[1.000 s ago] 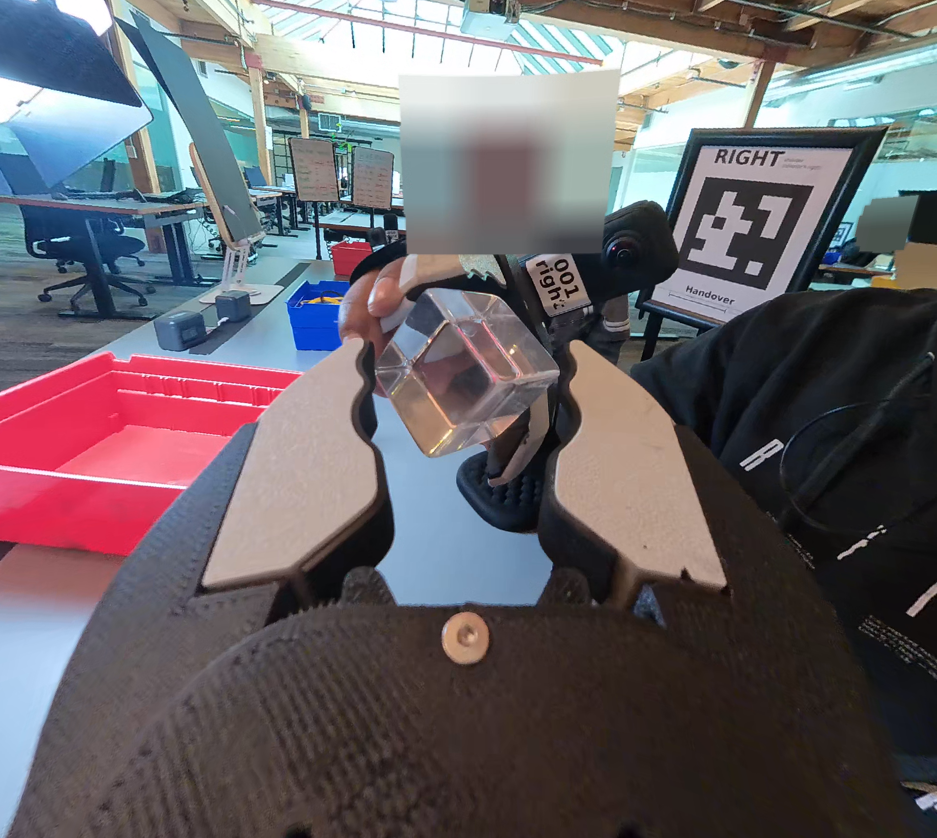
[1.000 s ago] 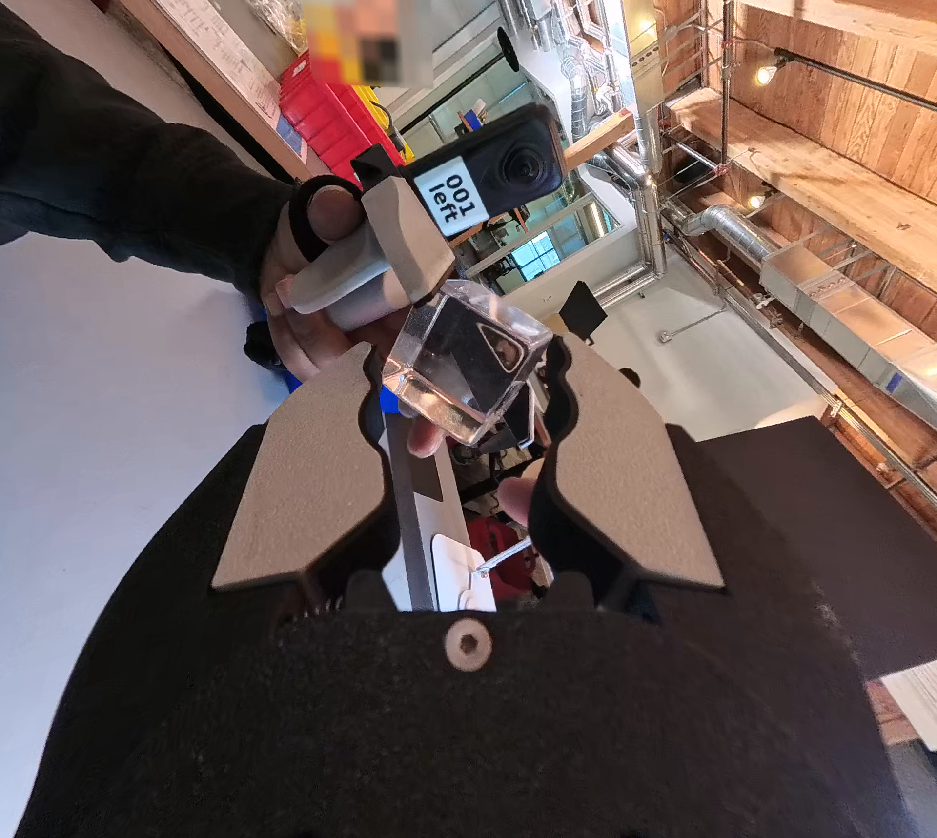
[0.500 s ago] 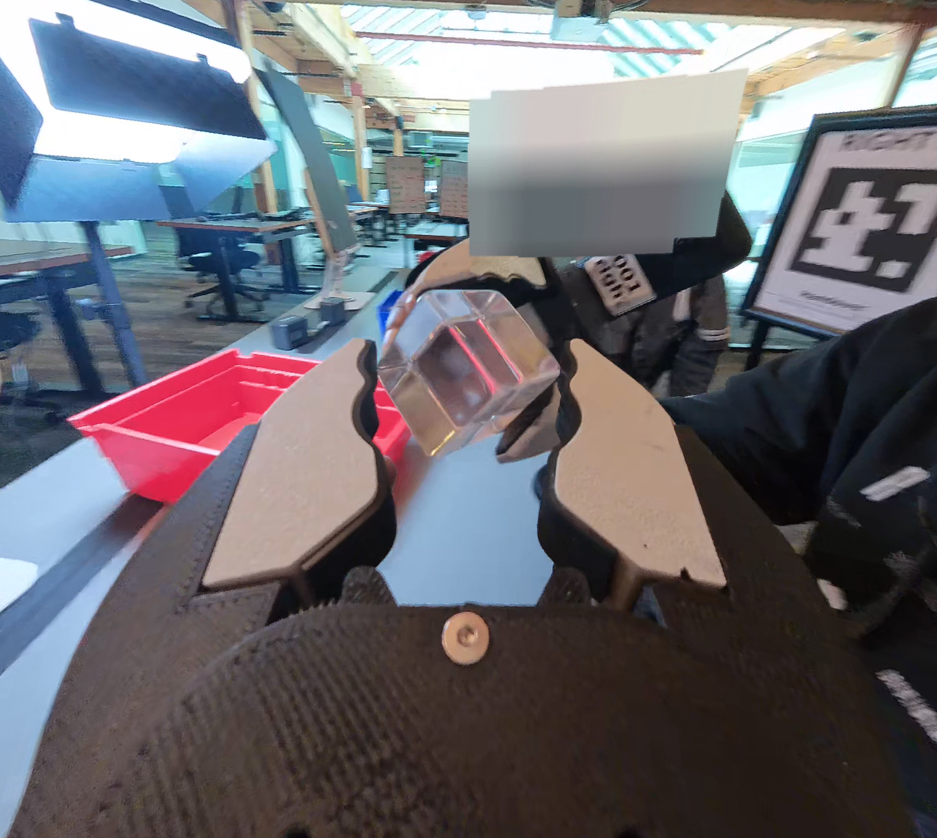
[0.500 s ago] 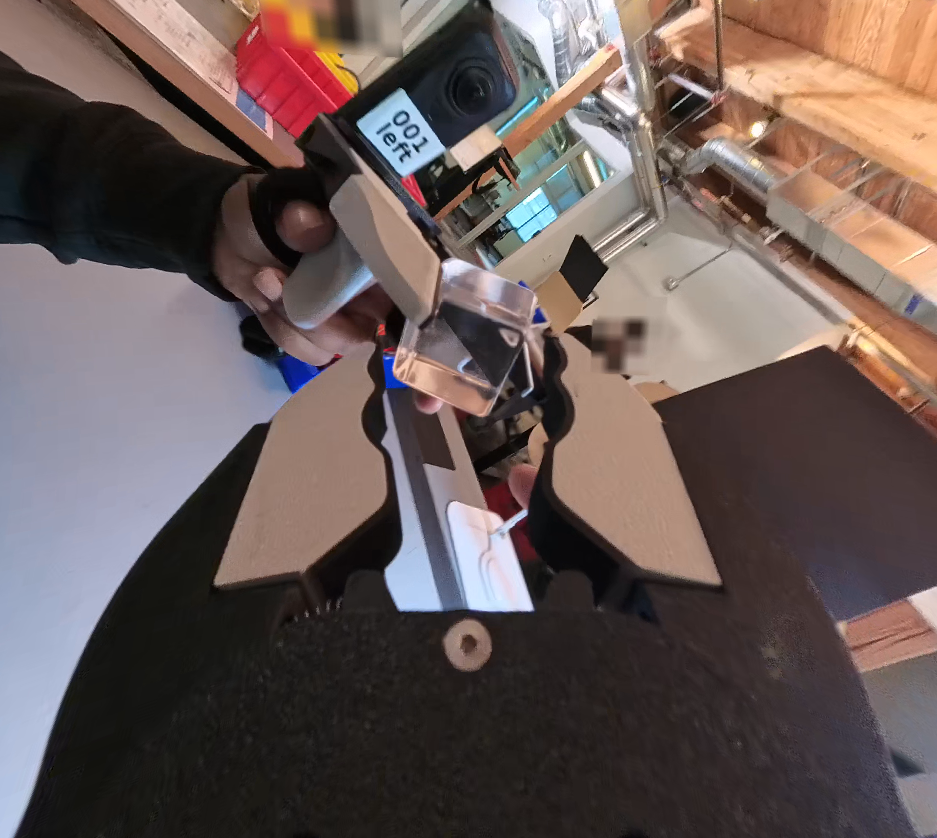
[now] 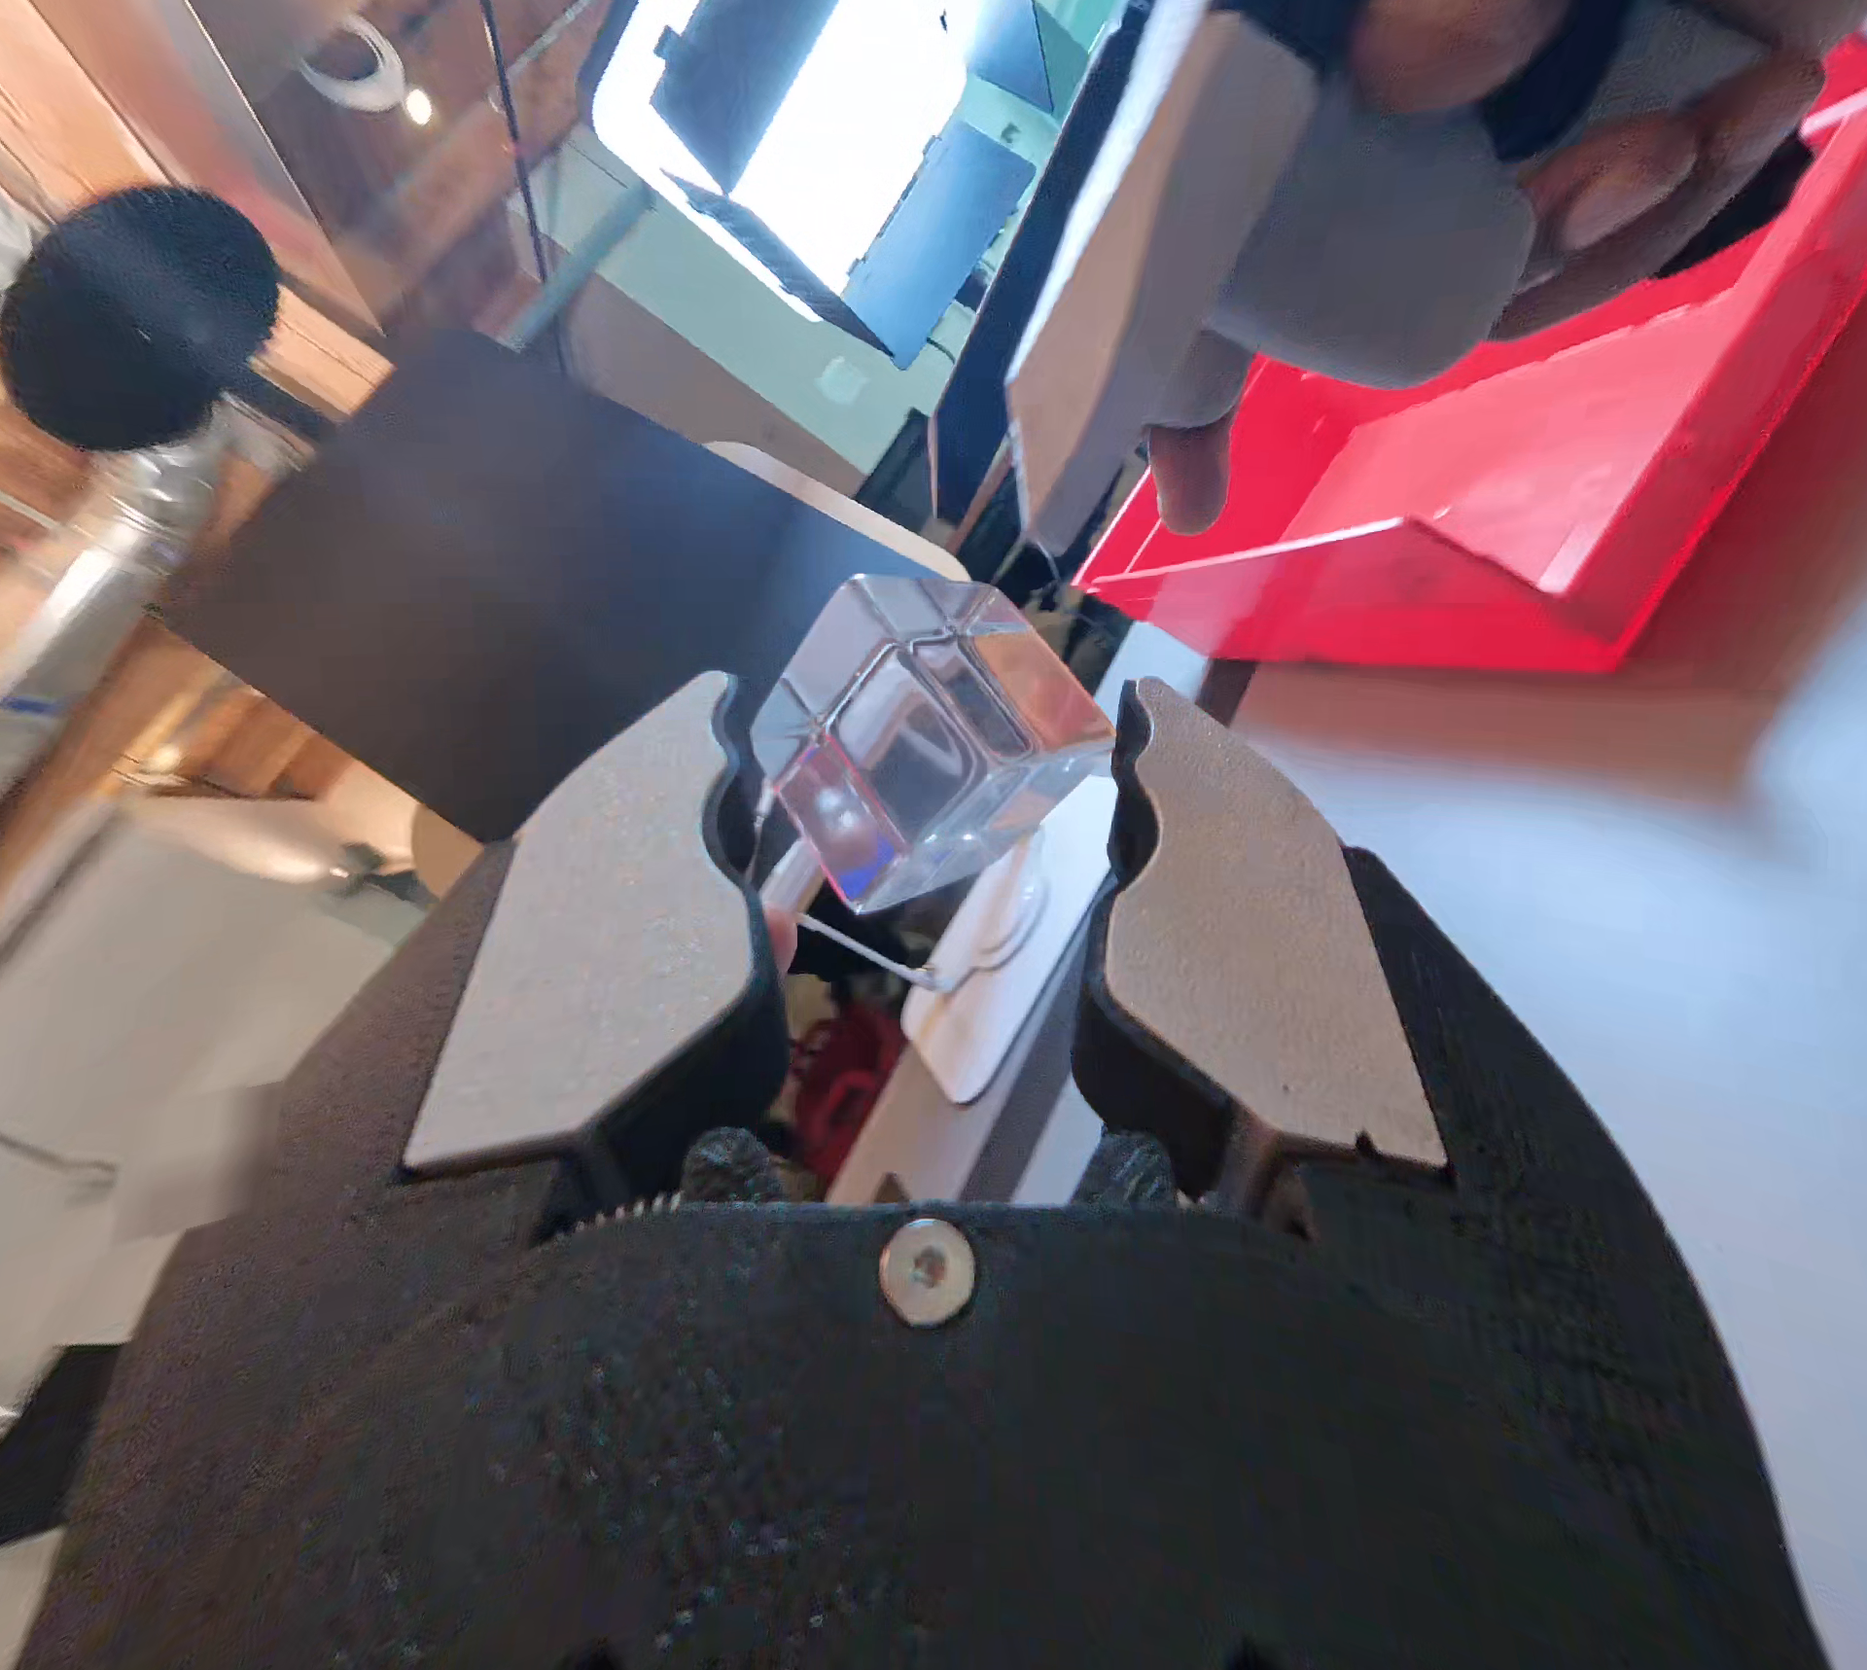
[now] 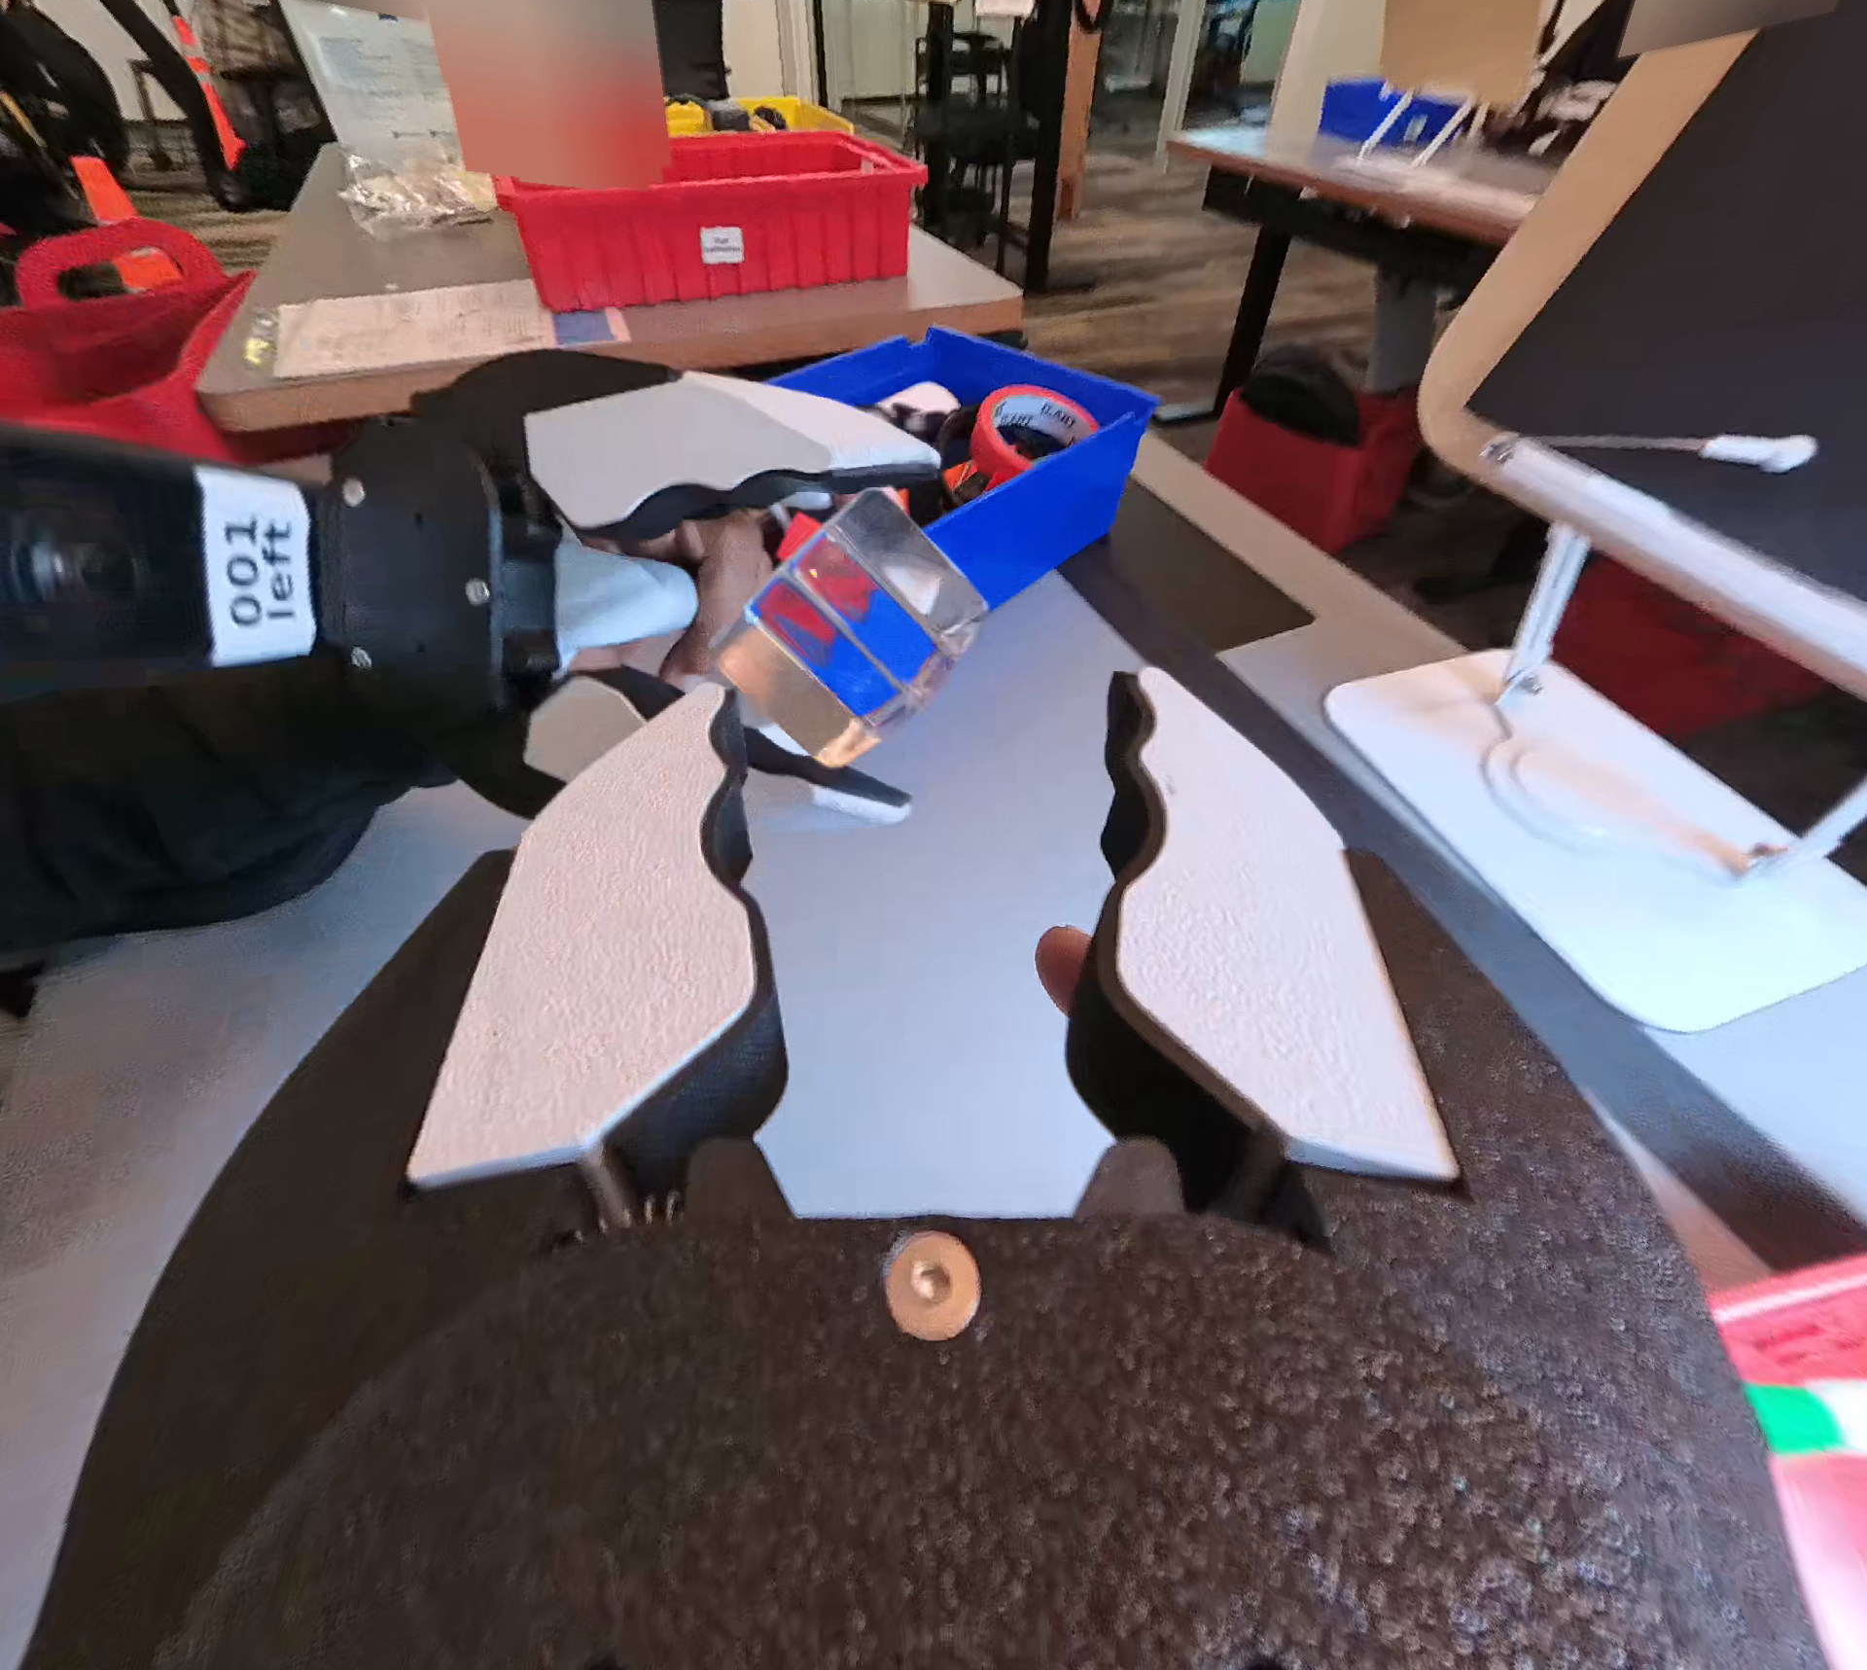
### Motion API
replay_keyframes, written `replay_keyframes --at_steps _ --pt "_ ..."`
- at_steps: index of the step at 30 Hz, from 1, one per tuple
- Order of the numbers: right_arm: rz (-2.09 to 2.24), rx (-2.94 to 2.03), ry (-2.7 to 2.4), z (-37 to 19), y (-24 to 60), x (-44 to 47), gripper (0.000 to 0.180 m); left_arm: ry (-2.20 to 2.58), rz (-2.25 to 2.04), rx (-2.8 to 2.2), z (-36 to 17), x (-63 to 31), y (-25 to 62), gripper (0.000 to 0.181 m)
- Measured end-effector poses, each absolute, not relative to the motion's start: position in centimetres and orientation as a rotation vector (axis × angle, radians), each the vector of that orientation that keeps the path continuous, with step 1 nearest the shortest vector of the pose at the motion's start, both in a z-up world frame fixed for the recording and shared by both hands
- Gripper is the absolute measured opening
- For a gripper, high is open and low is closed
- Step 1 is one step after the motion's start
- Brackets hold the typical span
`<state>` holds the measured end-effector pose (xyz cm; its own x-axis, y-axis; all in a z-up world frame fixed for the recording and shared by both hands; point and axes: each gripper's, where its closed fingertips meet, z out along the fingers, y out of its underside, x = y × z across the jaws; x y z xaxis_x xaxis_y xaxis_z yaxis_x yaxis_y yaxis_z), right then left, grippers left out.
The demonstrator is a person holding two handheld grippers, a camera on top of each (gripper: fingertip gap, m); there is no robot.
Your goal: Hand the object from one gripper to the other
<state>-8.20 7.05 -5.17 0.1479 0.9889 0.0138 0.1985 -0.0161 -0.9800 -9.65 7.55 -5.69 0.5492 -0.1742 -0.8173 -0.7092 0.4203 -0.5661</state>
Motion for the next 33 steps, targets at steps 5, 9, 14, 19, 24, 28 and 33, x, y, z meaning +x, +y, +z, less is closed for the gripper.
replay_keyframes --at_steps 5,9,14,19,24,28,33 --pt "1.104 -1.497 -1.273 -6.5 5.8 -9.5 0.071 1.032 0.593 -1.039 -6.8 -9.3 7.9 0.069" --pt "1.160 -1.613 -1.254 -8.1 5.9 -10.1 0.069 1.054 0.711 -0.969 -7.2 -9.5 8.1 0.069" --pt "1.341 -1.696 -1.186 -9.4 5.8 -11.1 0.057 1.096 0.802 -0.909 -7.8 -8.9 8.1 0.069" --pt "1.424 -1.668 -1.134 -9.3 6.2 -11.3 0.048 1.082 0.710 -0.982 -8.1 -9.0 8.5 0.069" --pt "1.355 -1.543 -1.122 -8.1 7.4 -10.3 0.047 1.028 0.438 -1.148 -7.7 -9.1 8.4 0.058" --pt "1.233 -1.438 -1.087 -6.7 9.1 -8.6 0.047 0.872 -0.007 -1.312 -7.0 -9.6 8.4 0.054" --pt "0.934 -1.253 -1.082 -5.5 10.6 -7.2 0.047 0.604 -0.741 -1.443 -5.9 -10.2 8.0 0.053"
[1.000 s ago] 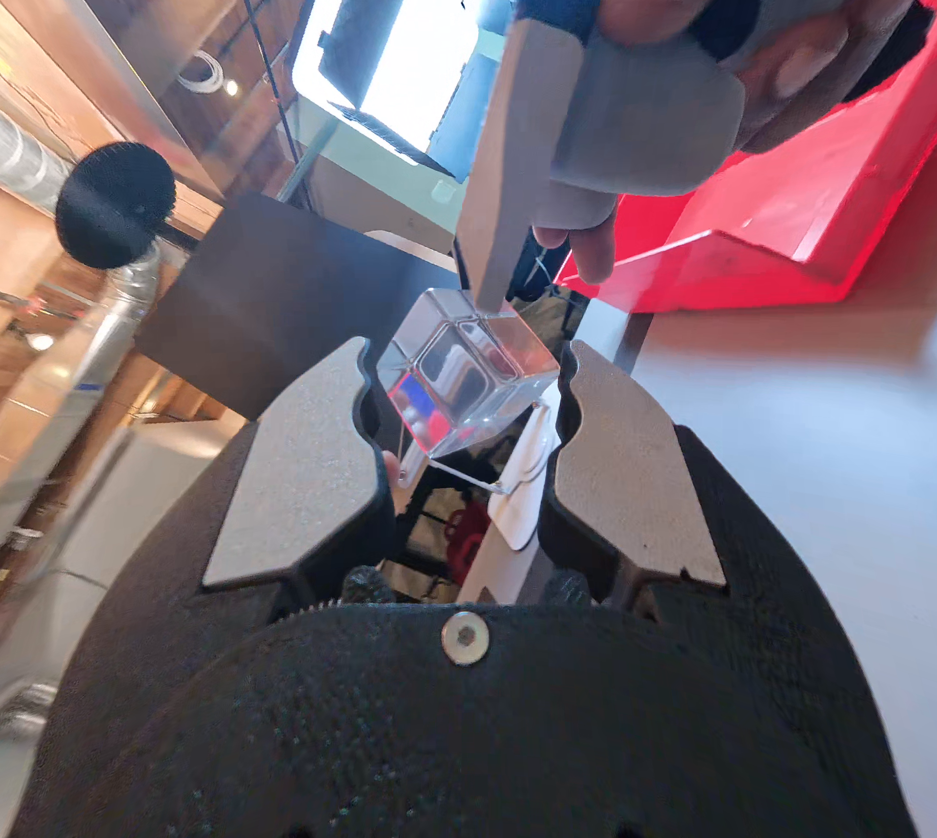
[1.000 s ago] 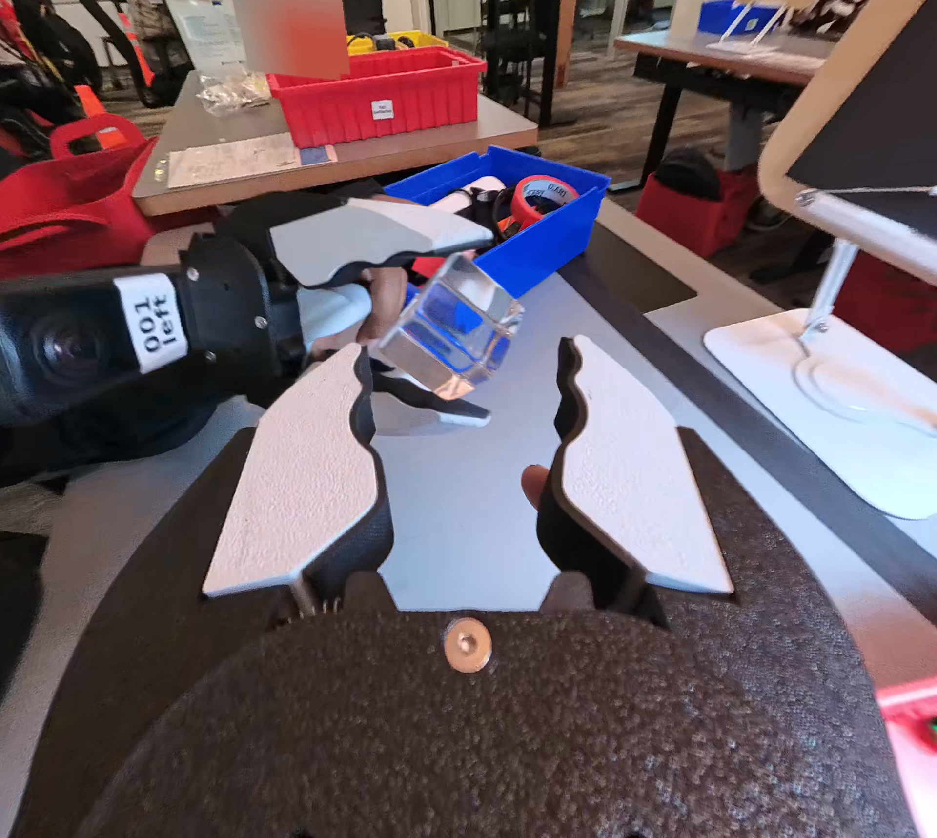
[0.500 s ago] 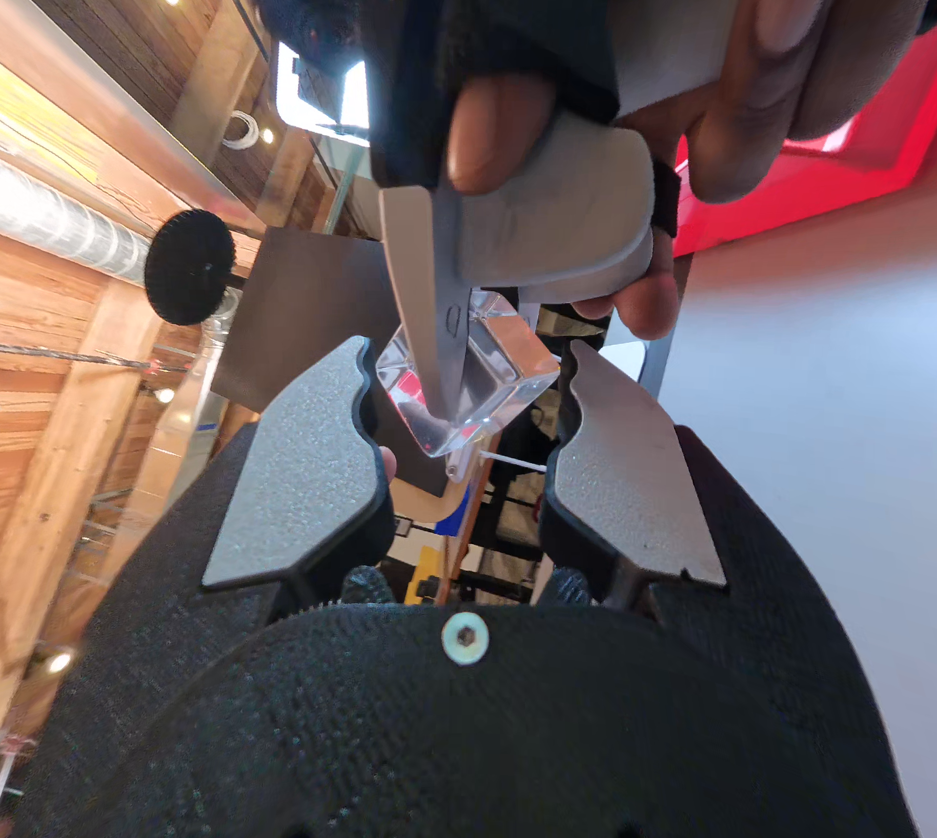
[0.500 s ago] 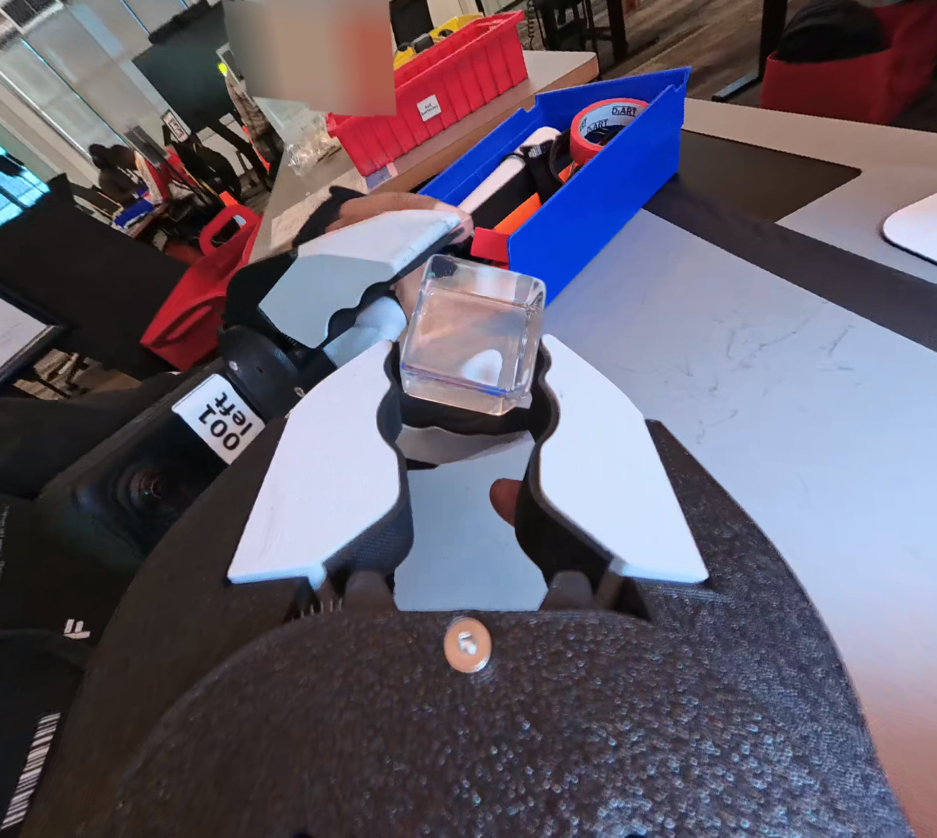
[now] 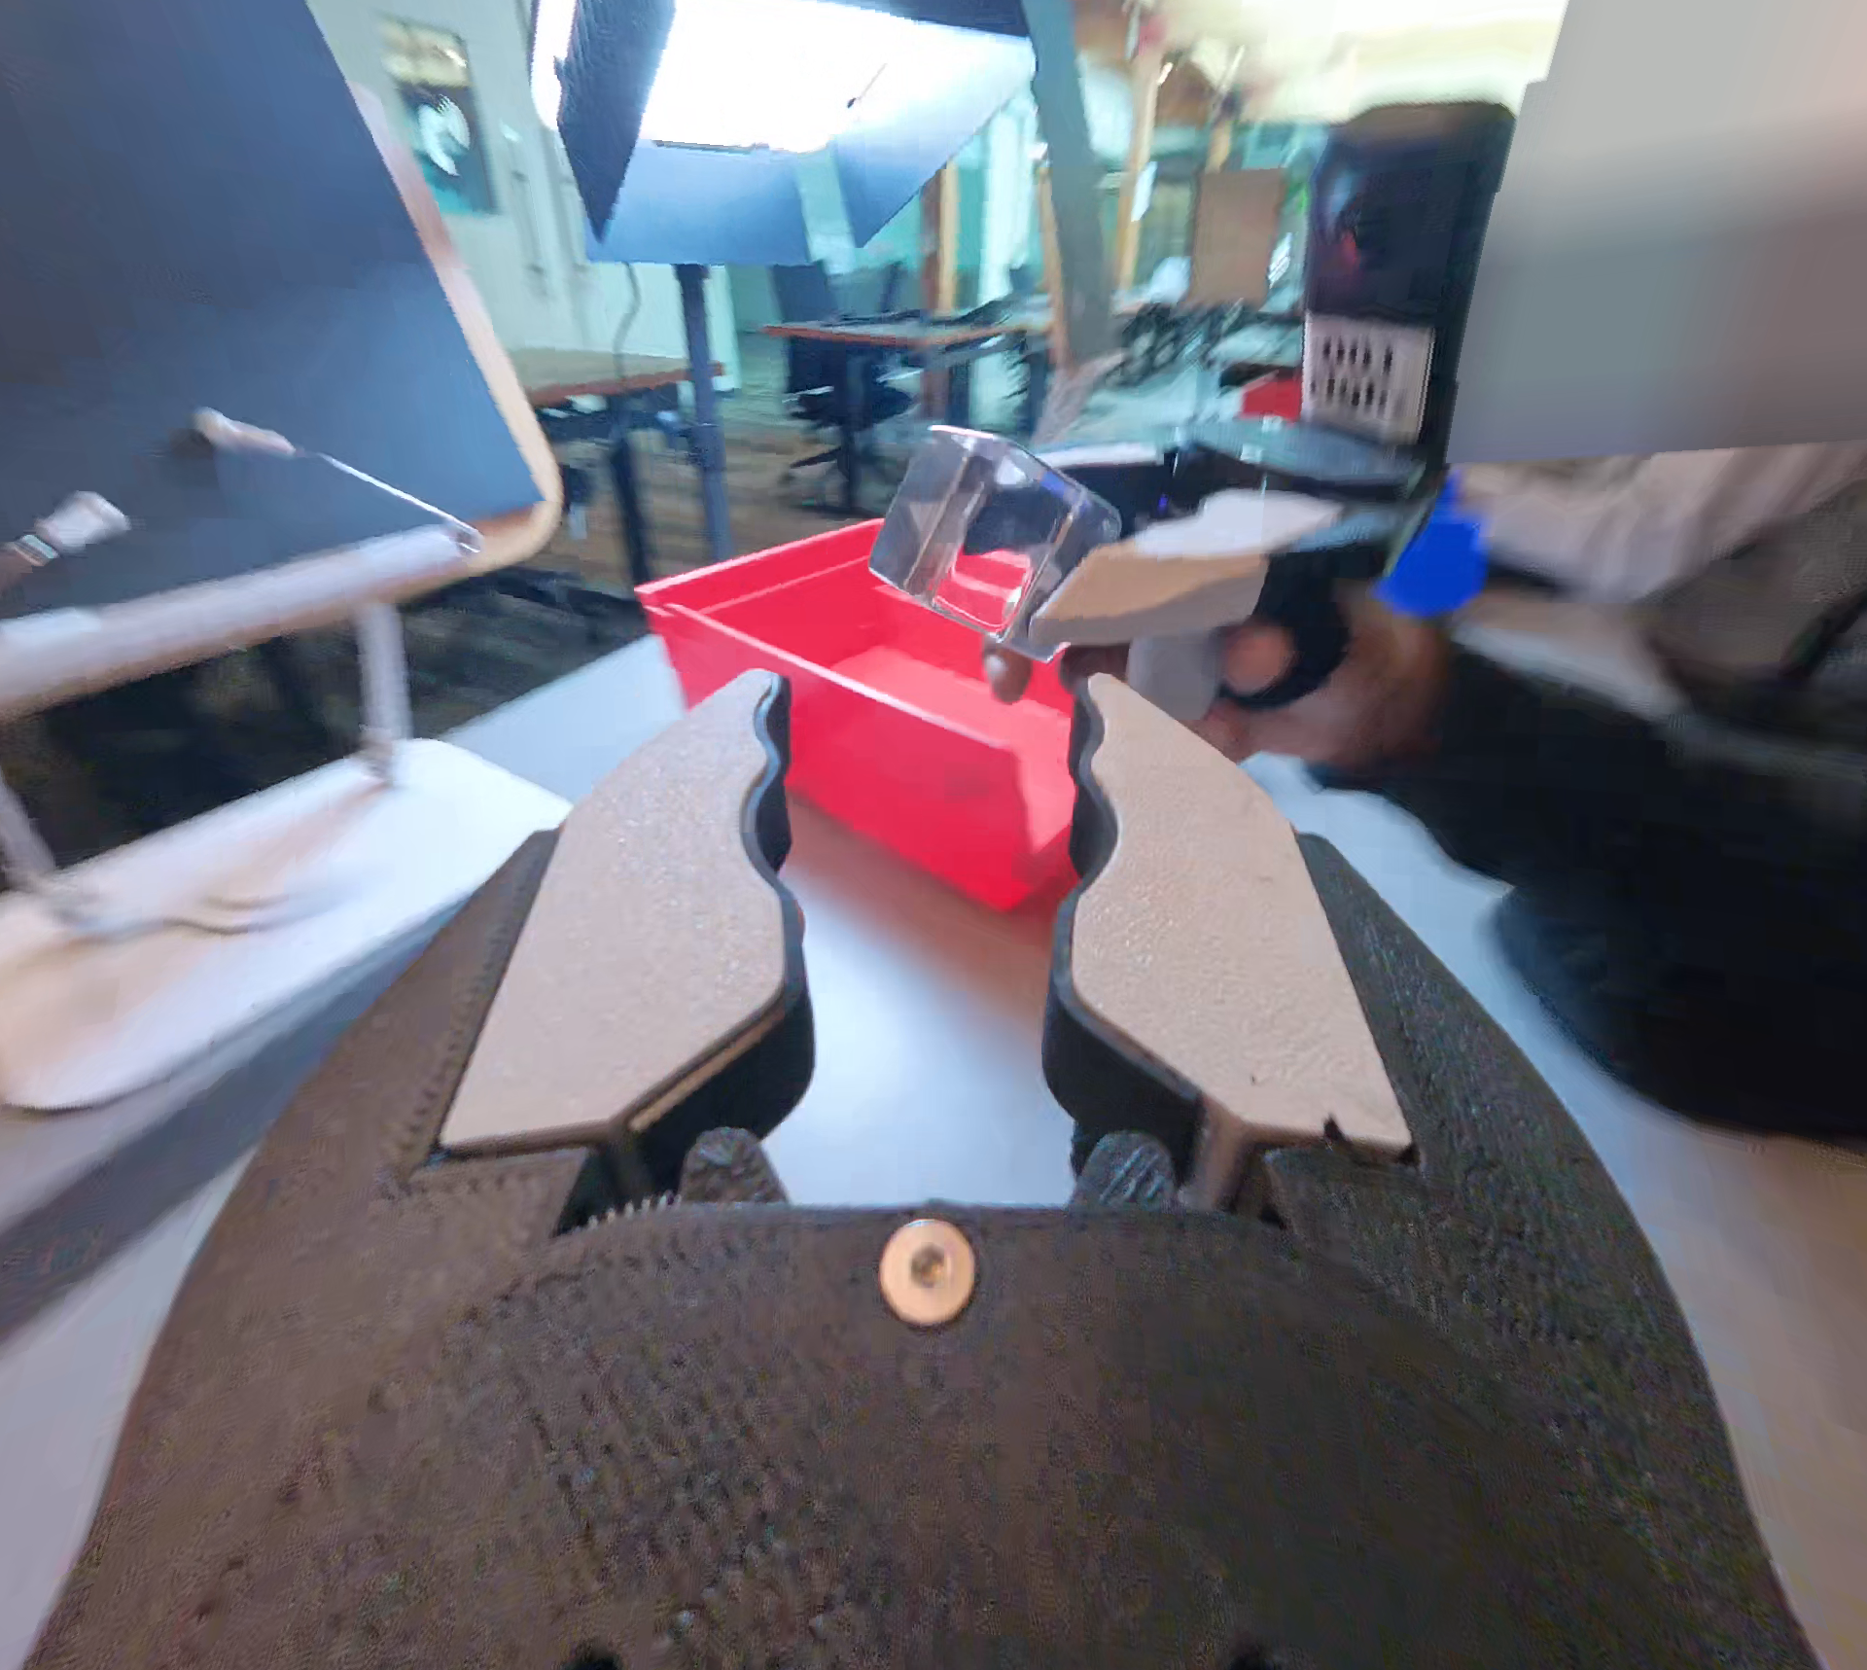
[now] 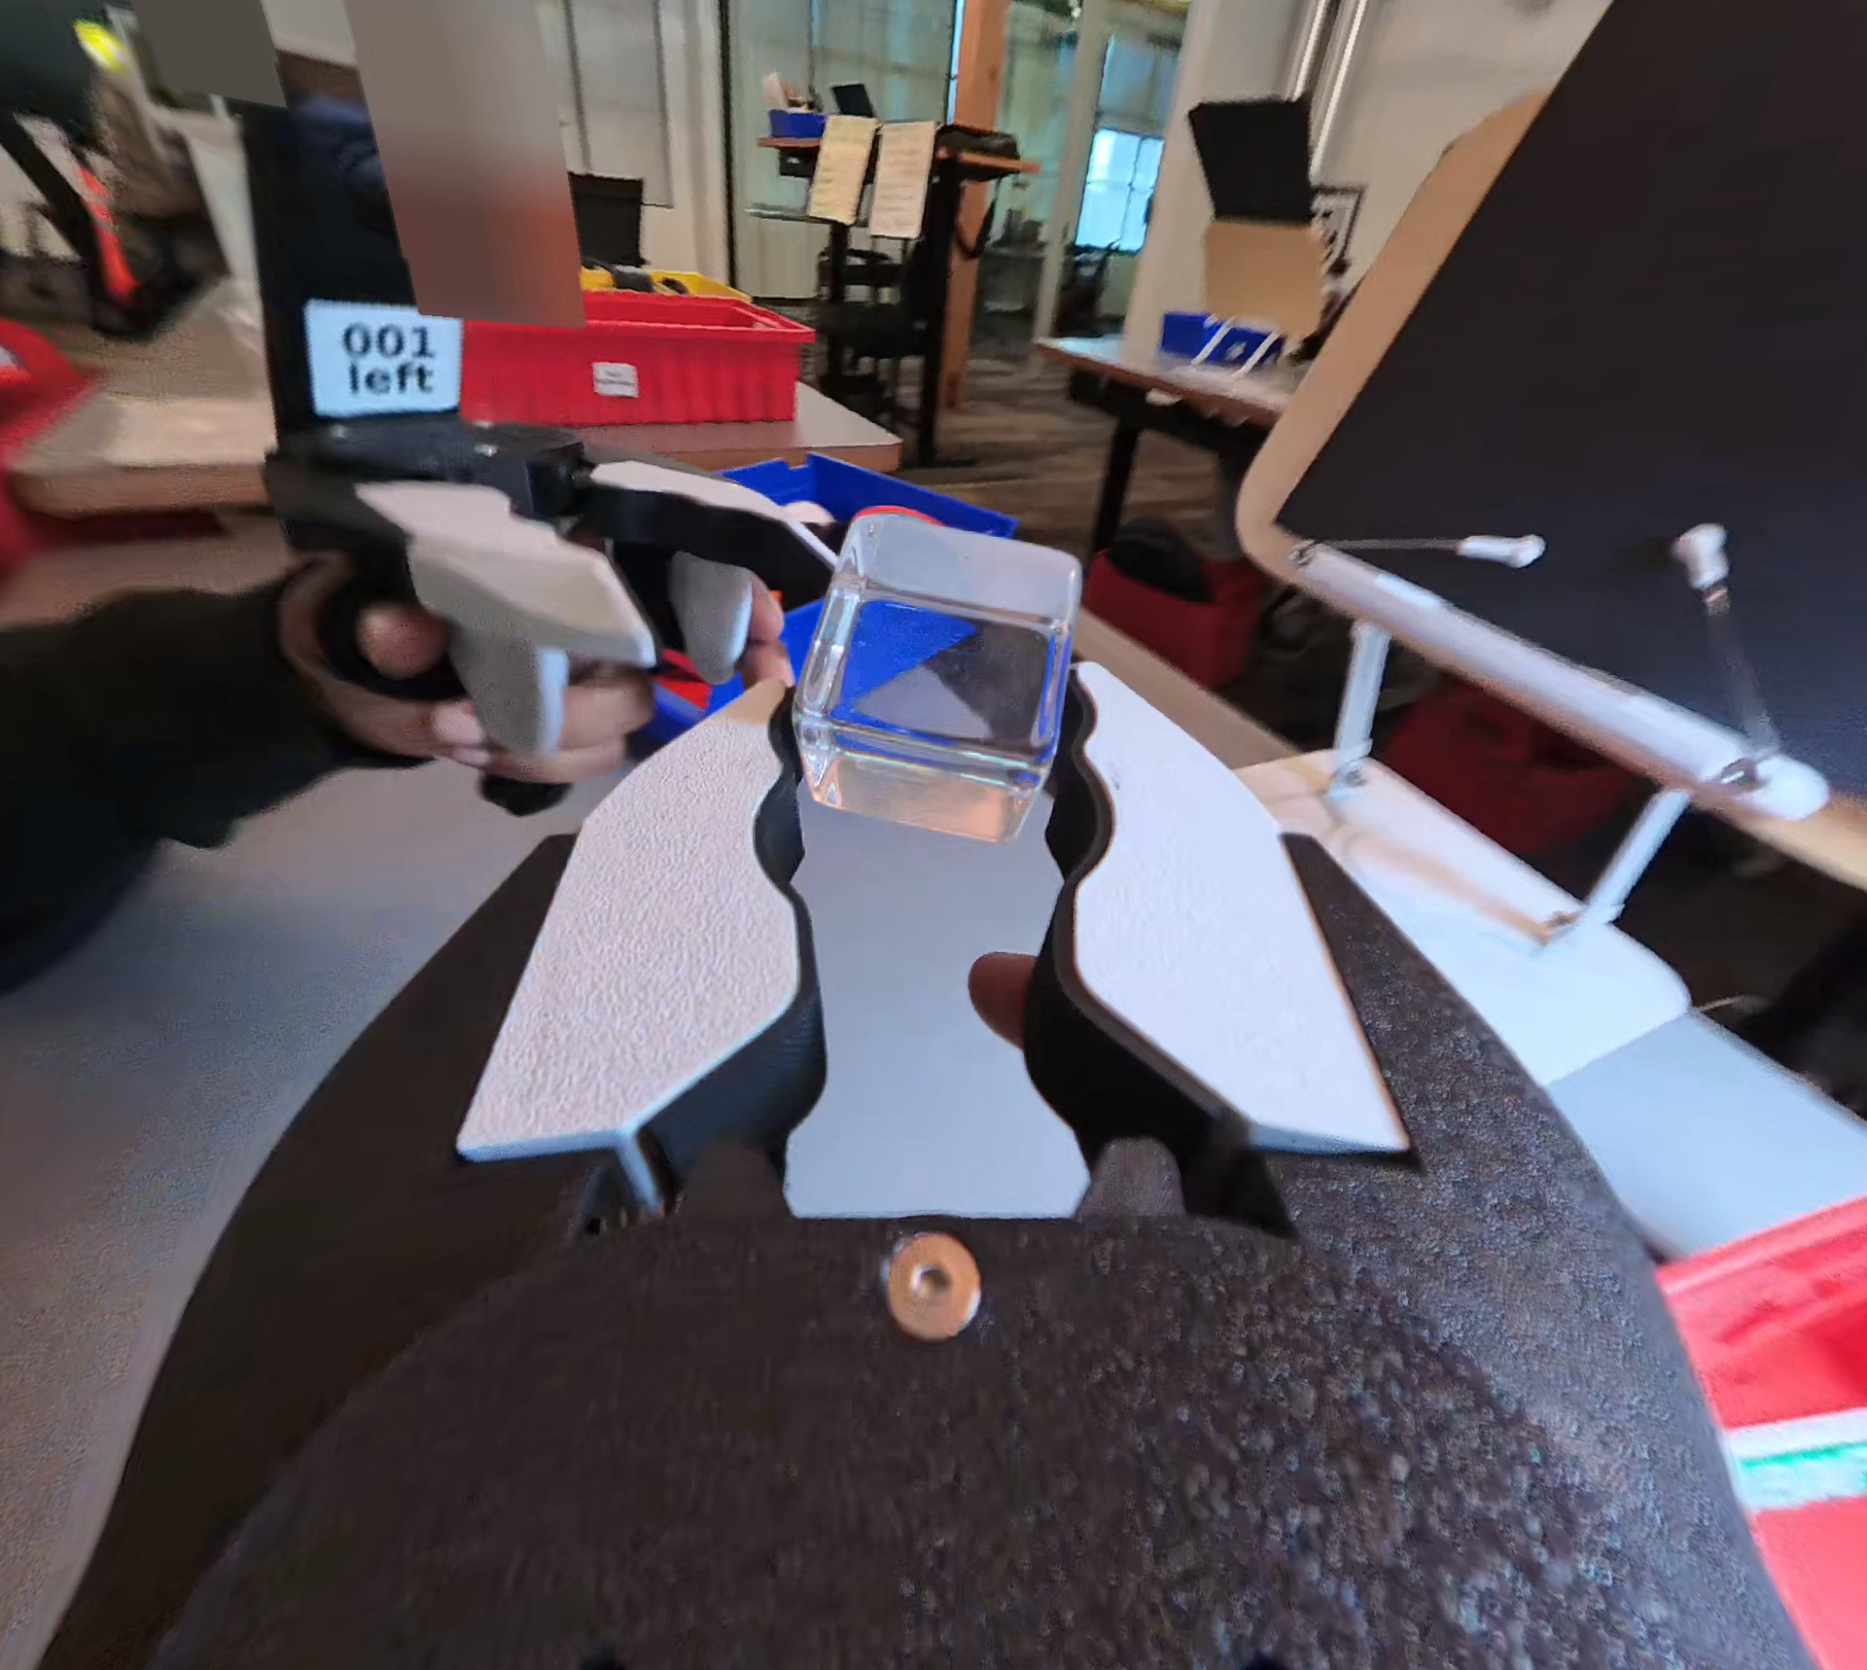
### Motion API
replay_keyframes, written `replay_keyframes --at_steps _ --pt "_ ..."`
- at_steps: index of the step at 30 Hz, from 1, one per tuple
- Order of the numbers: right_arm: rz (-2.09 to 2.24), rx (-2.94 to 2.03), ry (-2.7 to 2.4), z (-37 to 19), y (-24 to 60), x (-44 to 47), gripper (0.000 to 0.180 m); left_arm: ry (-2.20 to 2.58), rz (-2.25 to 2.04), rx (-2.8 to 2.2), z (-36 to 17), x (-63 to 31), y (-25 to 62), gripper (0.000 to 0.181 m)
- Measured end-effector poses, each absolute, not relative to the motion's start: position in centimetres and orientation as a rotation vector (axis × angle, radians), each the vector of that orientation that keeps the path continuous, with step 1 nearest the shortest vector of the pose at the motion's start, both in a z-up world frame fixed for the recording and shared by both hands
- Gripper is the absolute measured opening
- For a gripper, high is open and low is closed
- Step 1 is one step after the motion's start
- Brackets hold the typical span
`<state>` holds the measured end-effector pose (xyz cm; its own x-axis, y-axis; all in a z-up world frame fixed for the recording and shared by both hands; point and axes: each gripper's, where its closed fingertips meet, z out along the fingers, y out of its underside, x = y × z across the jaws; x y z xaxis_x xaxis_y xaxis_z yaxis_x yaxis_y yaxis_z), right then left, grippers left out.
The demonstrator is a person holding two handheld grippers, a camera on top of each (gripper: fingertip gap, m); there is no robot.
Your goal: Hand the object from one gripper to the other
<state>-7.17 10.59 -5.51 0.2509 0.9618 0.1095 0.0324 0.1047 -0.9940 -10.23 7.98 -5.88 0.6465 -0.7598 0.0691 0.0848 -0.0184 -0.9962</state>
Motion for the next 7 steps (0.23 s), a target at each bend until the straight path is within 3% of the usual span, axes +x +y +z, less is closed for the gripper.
replay_keyframes --at_steps 7 --pt "0.478 -0.997 -1.240 -7.0 9.5 -8.6 0.047 0.404 -1.188 -1.465 -6.0 -10.5 8.2 0.056"
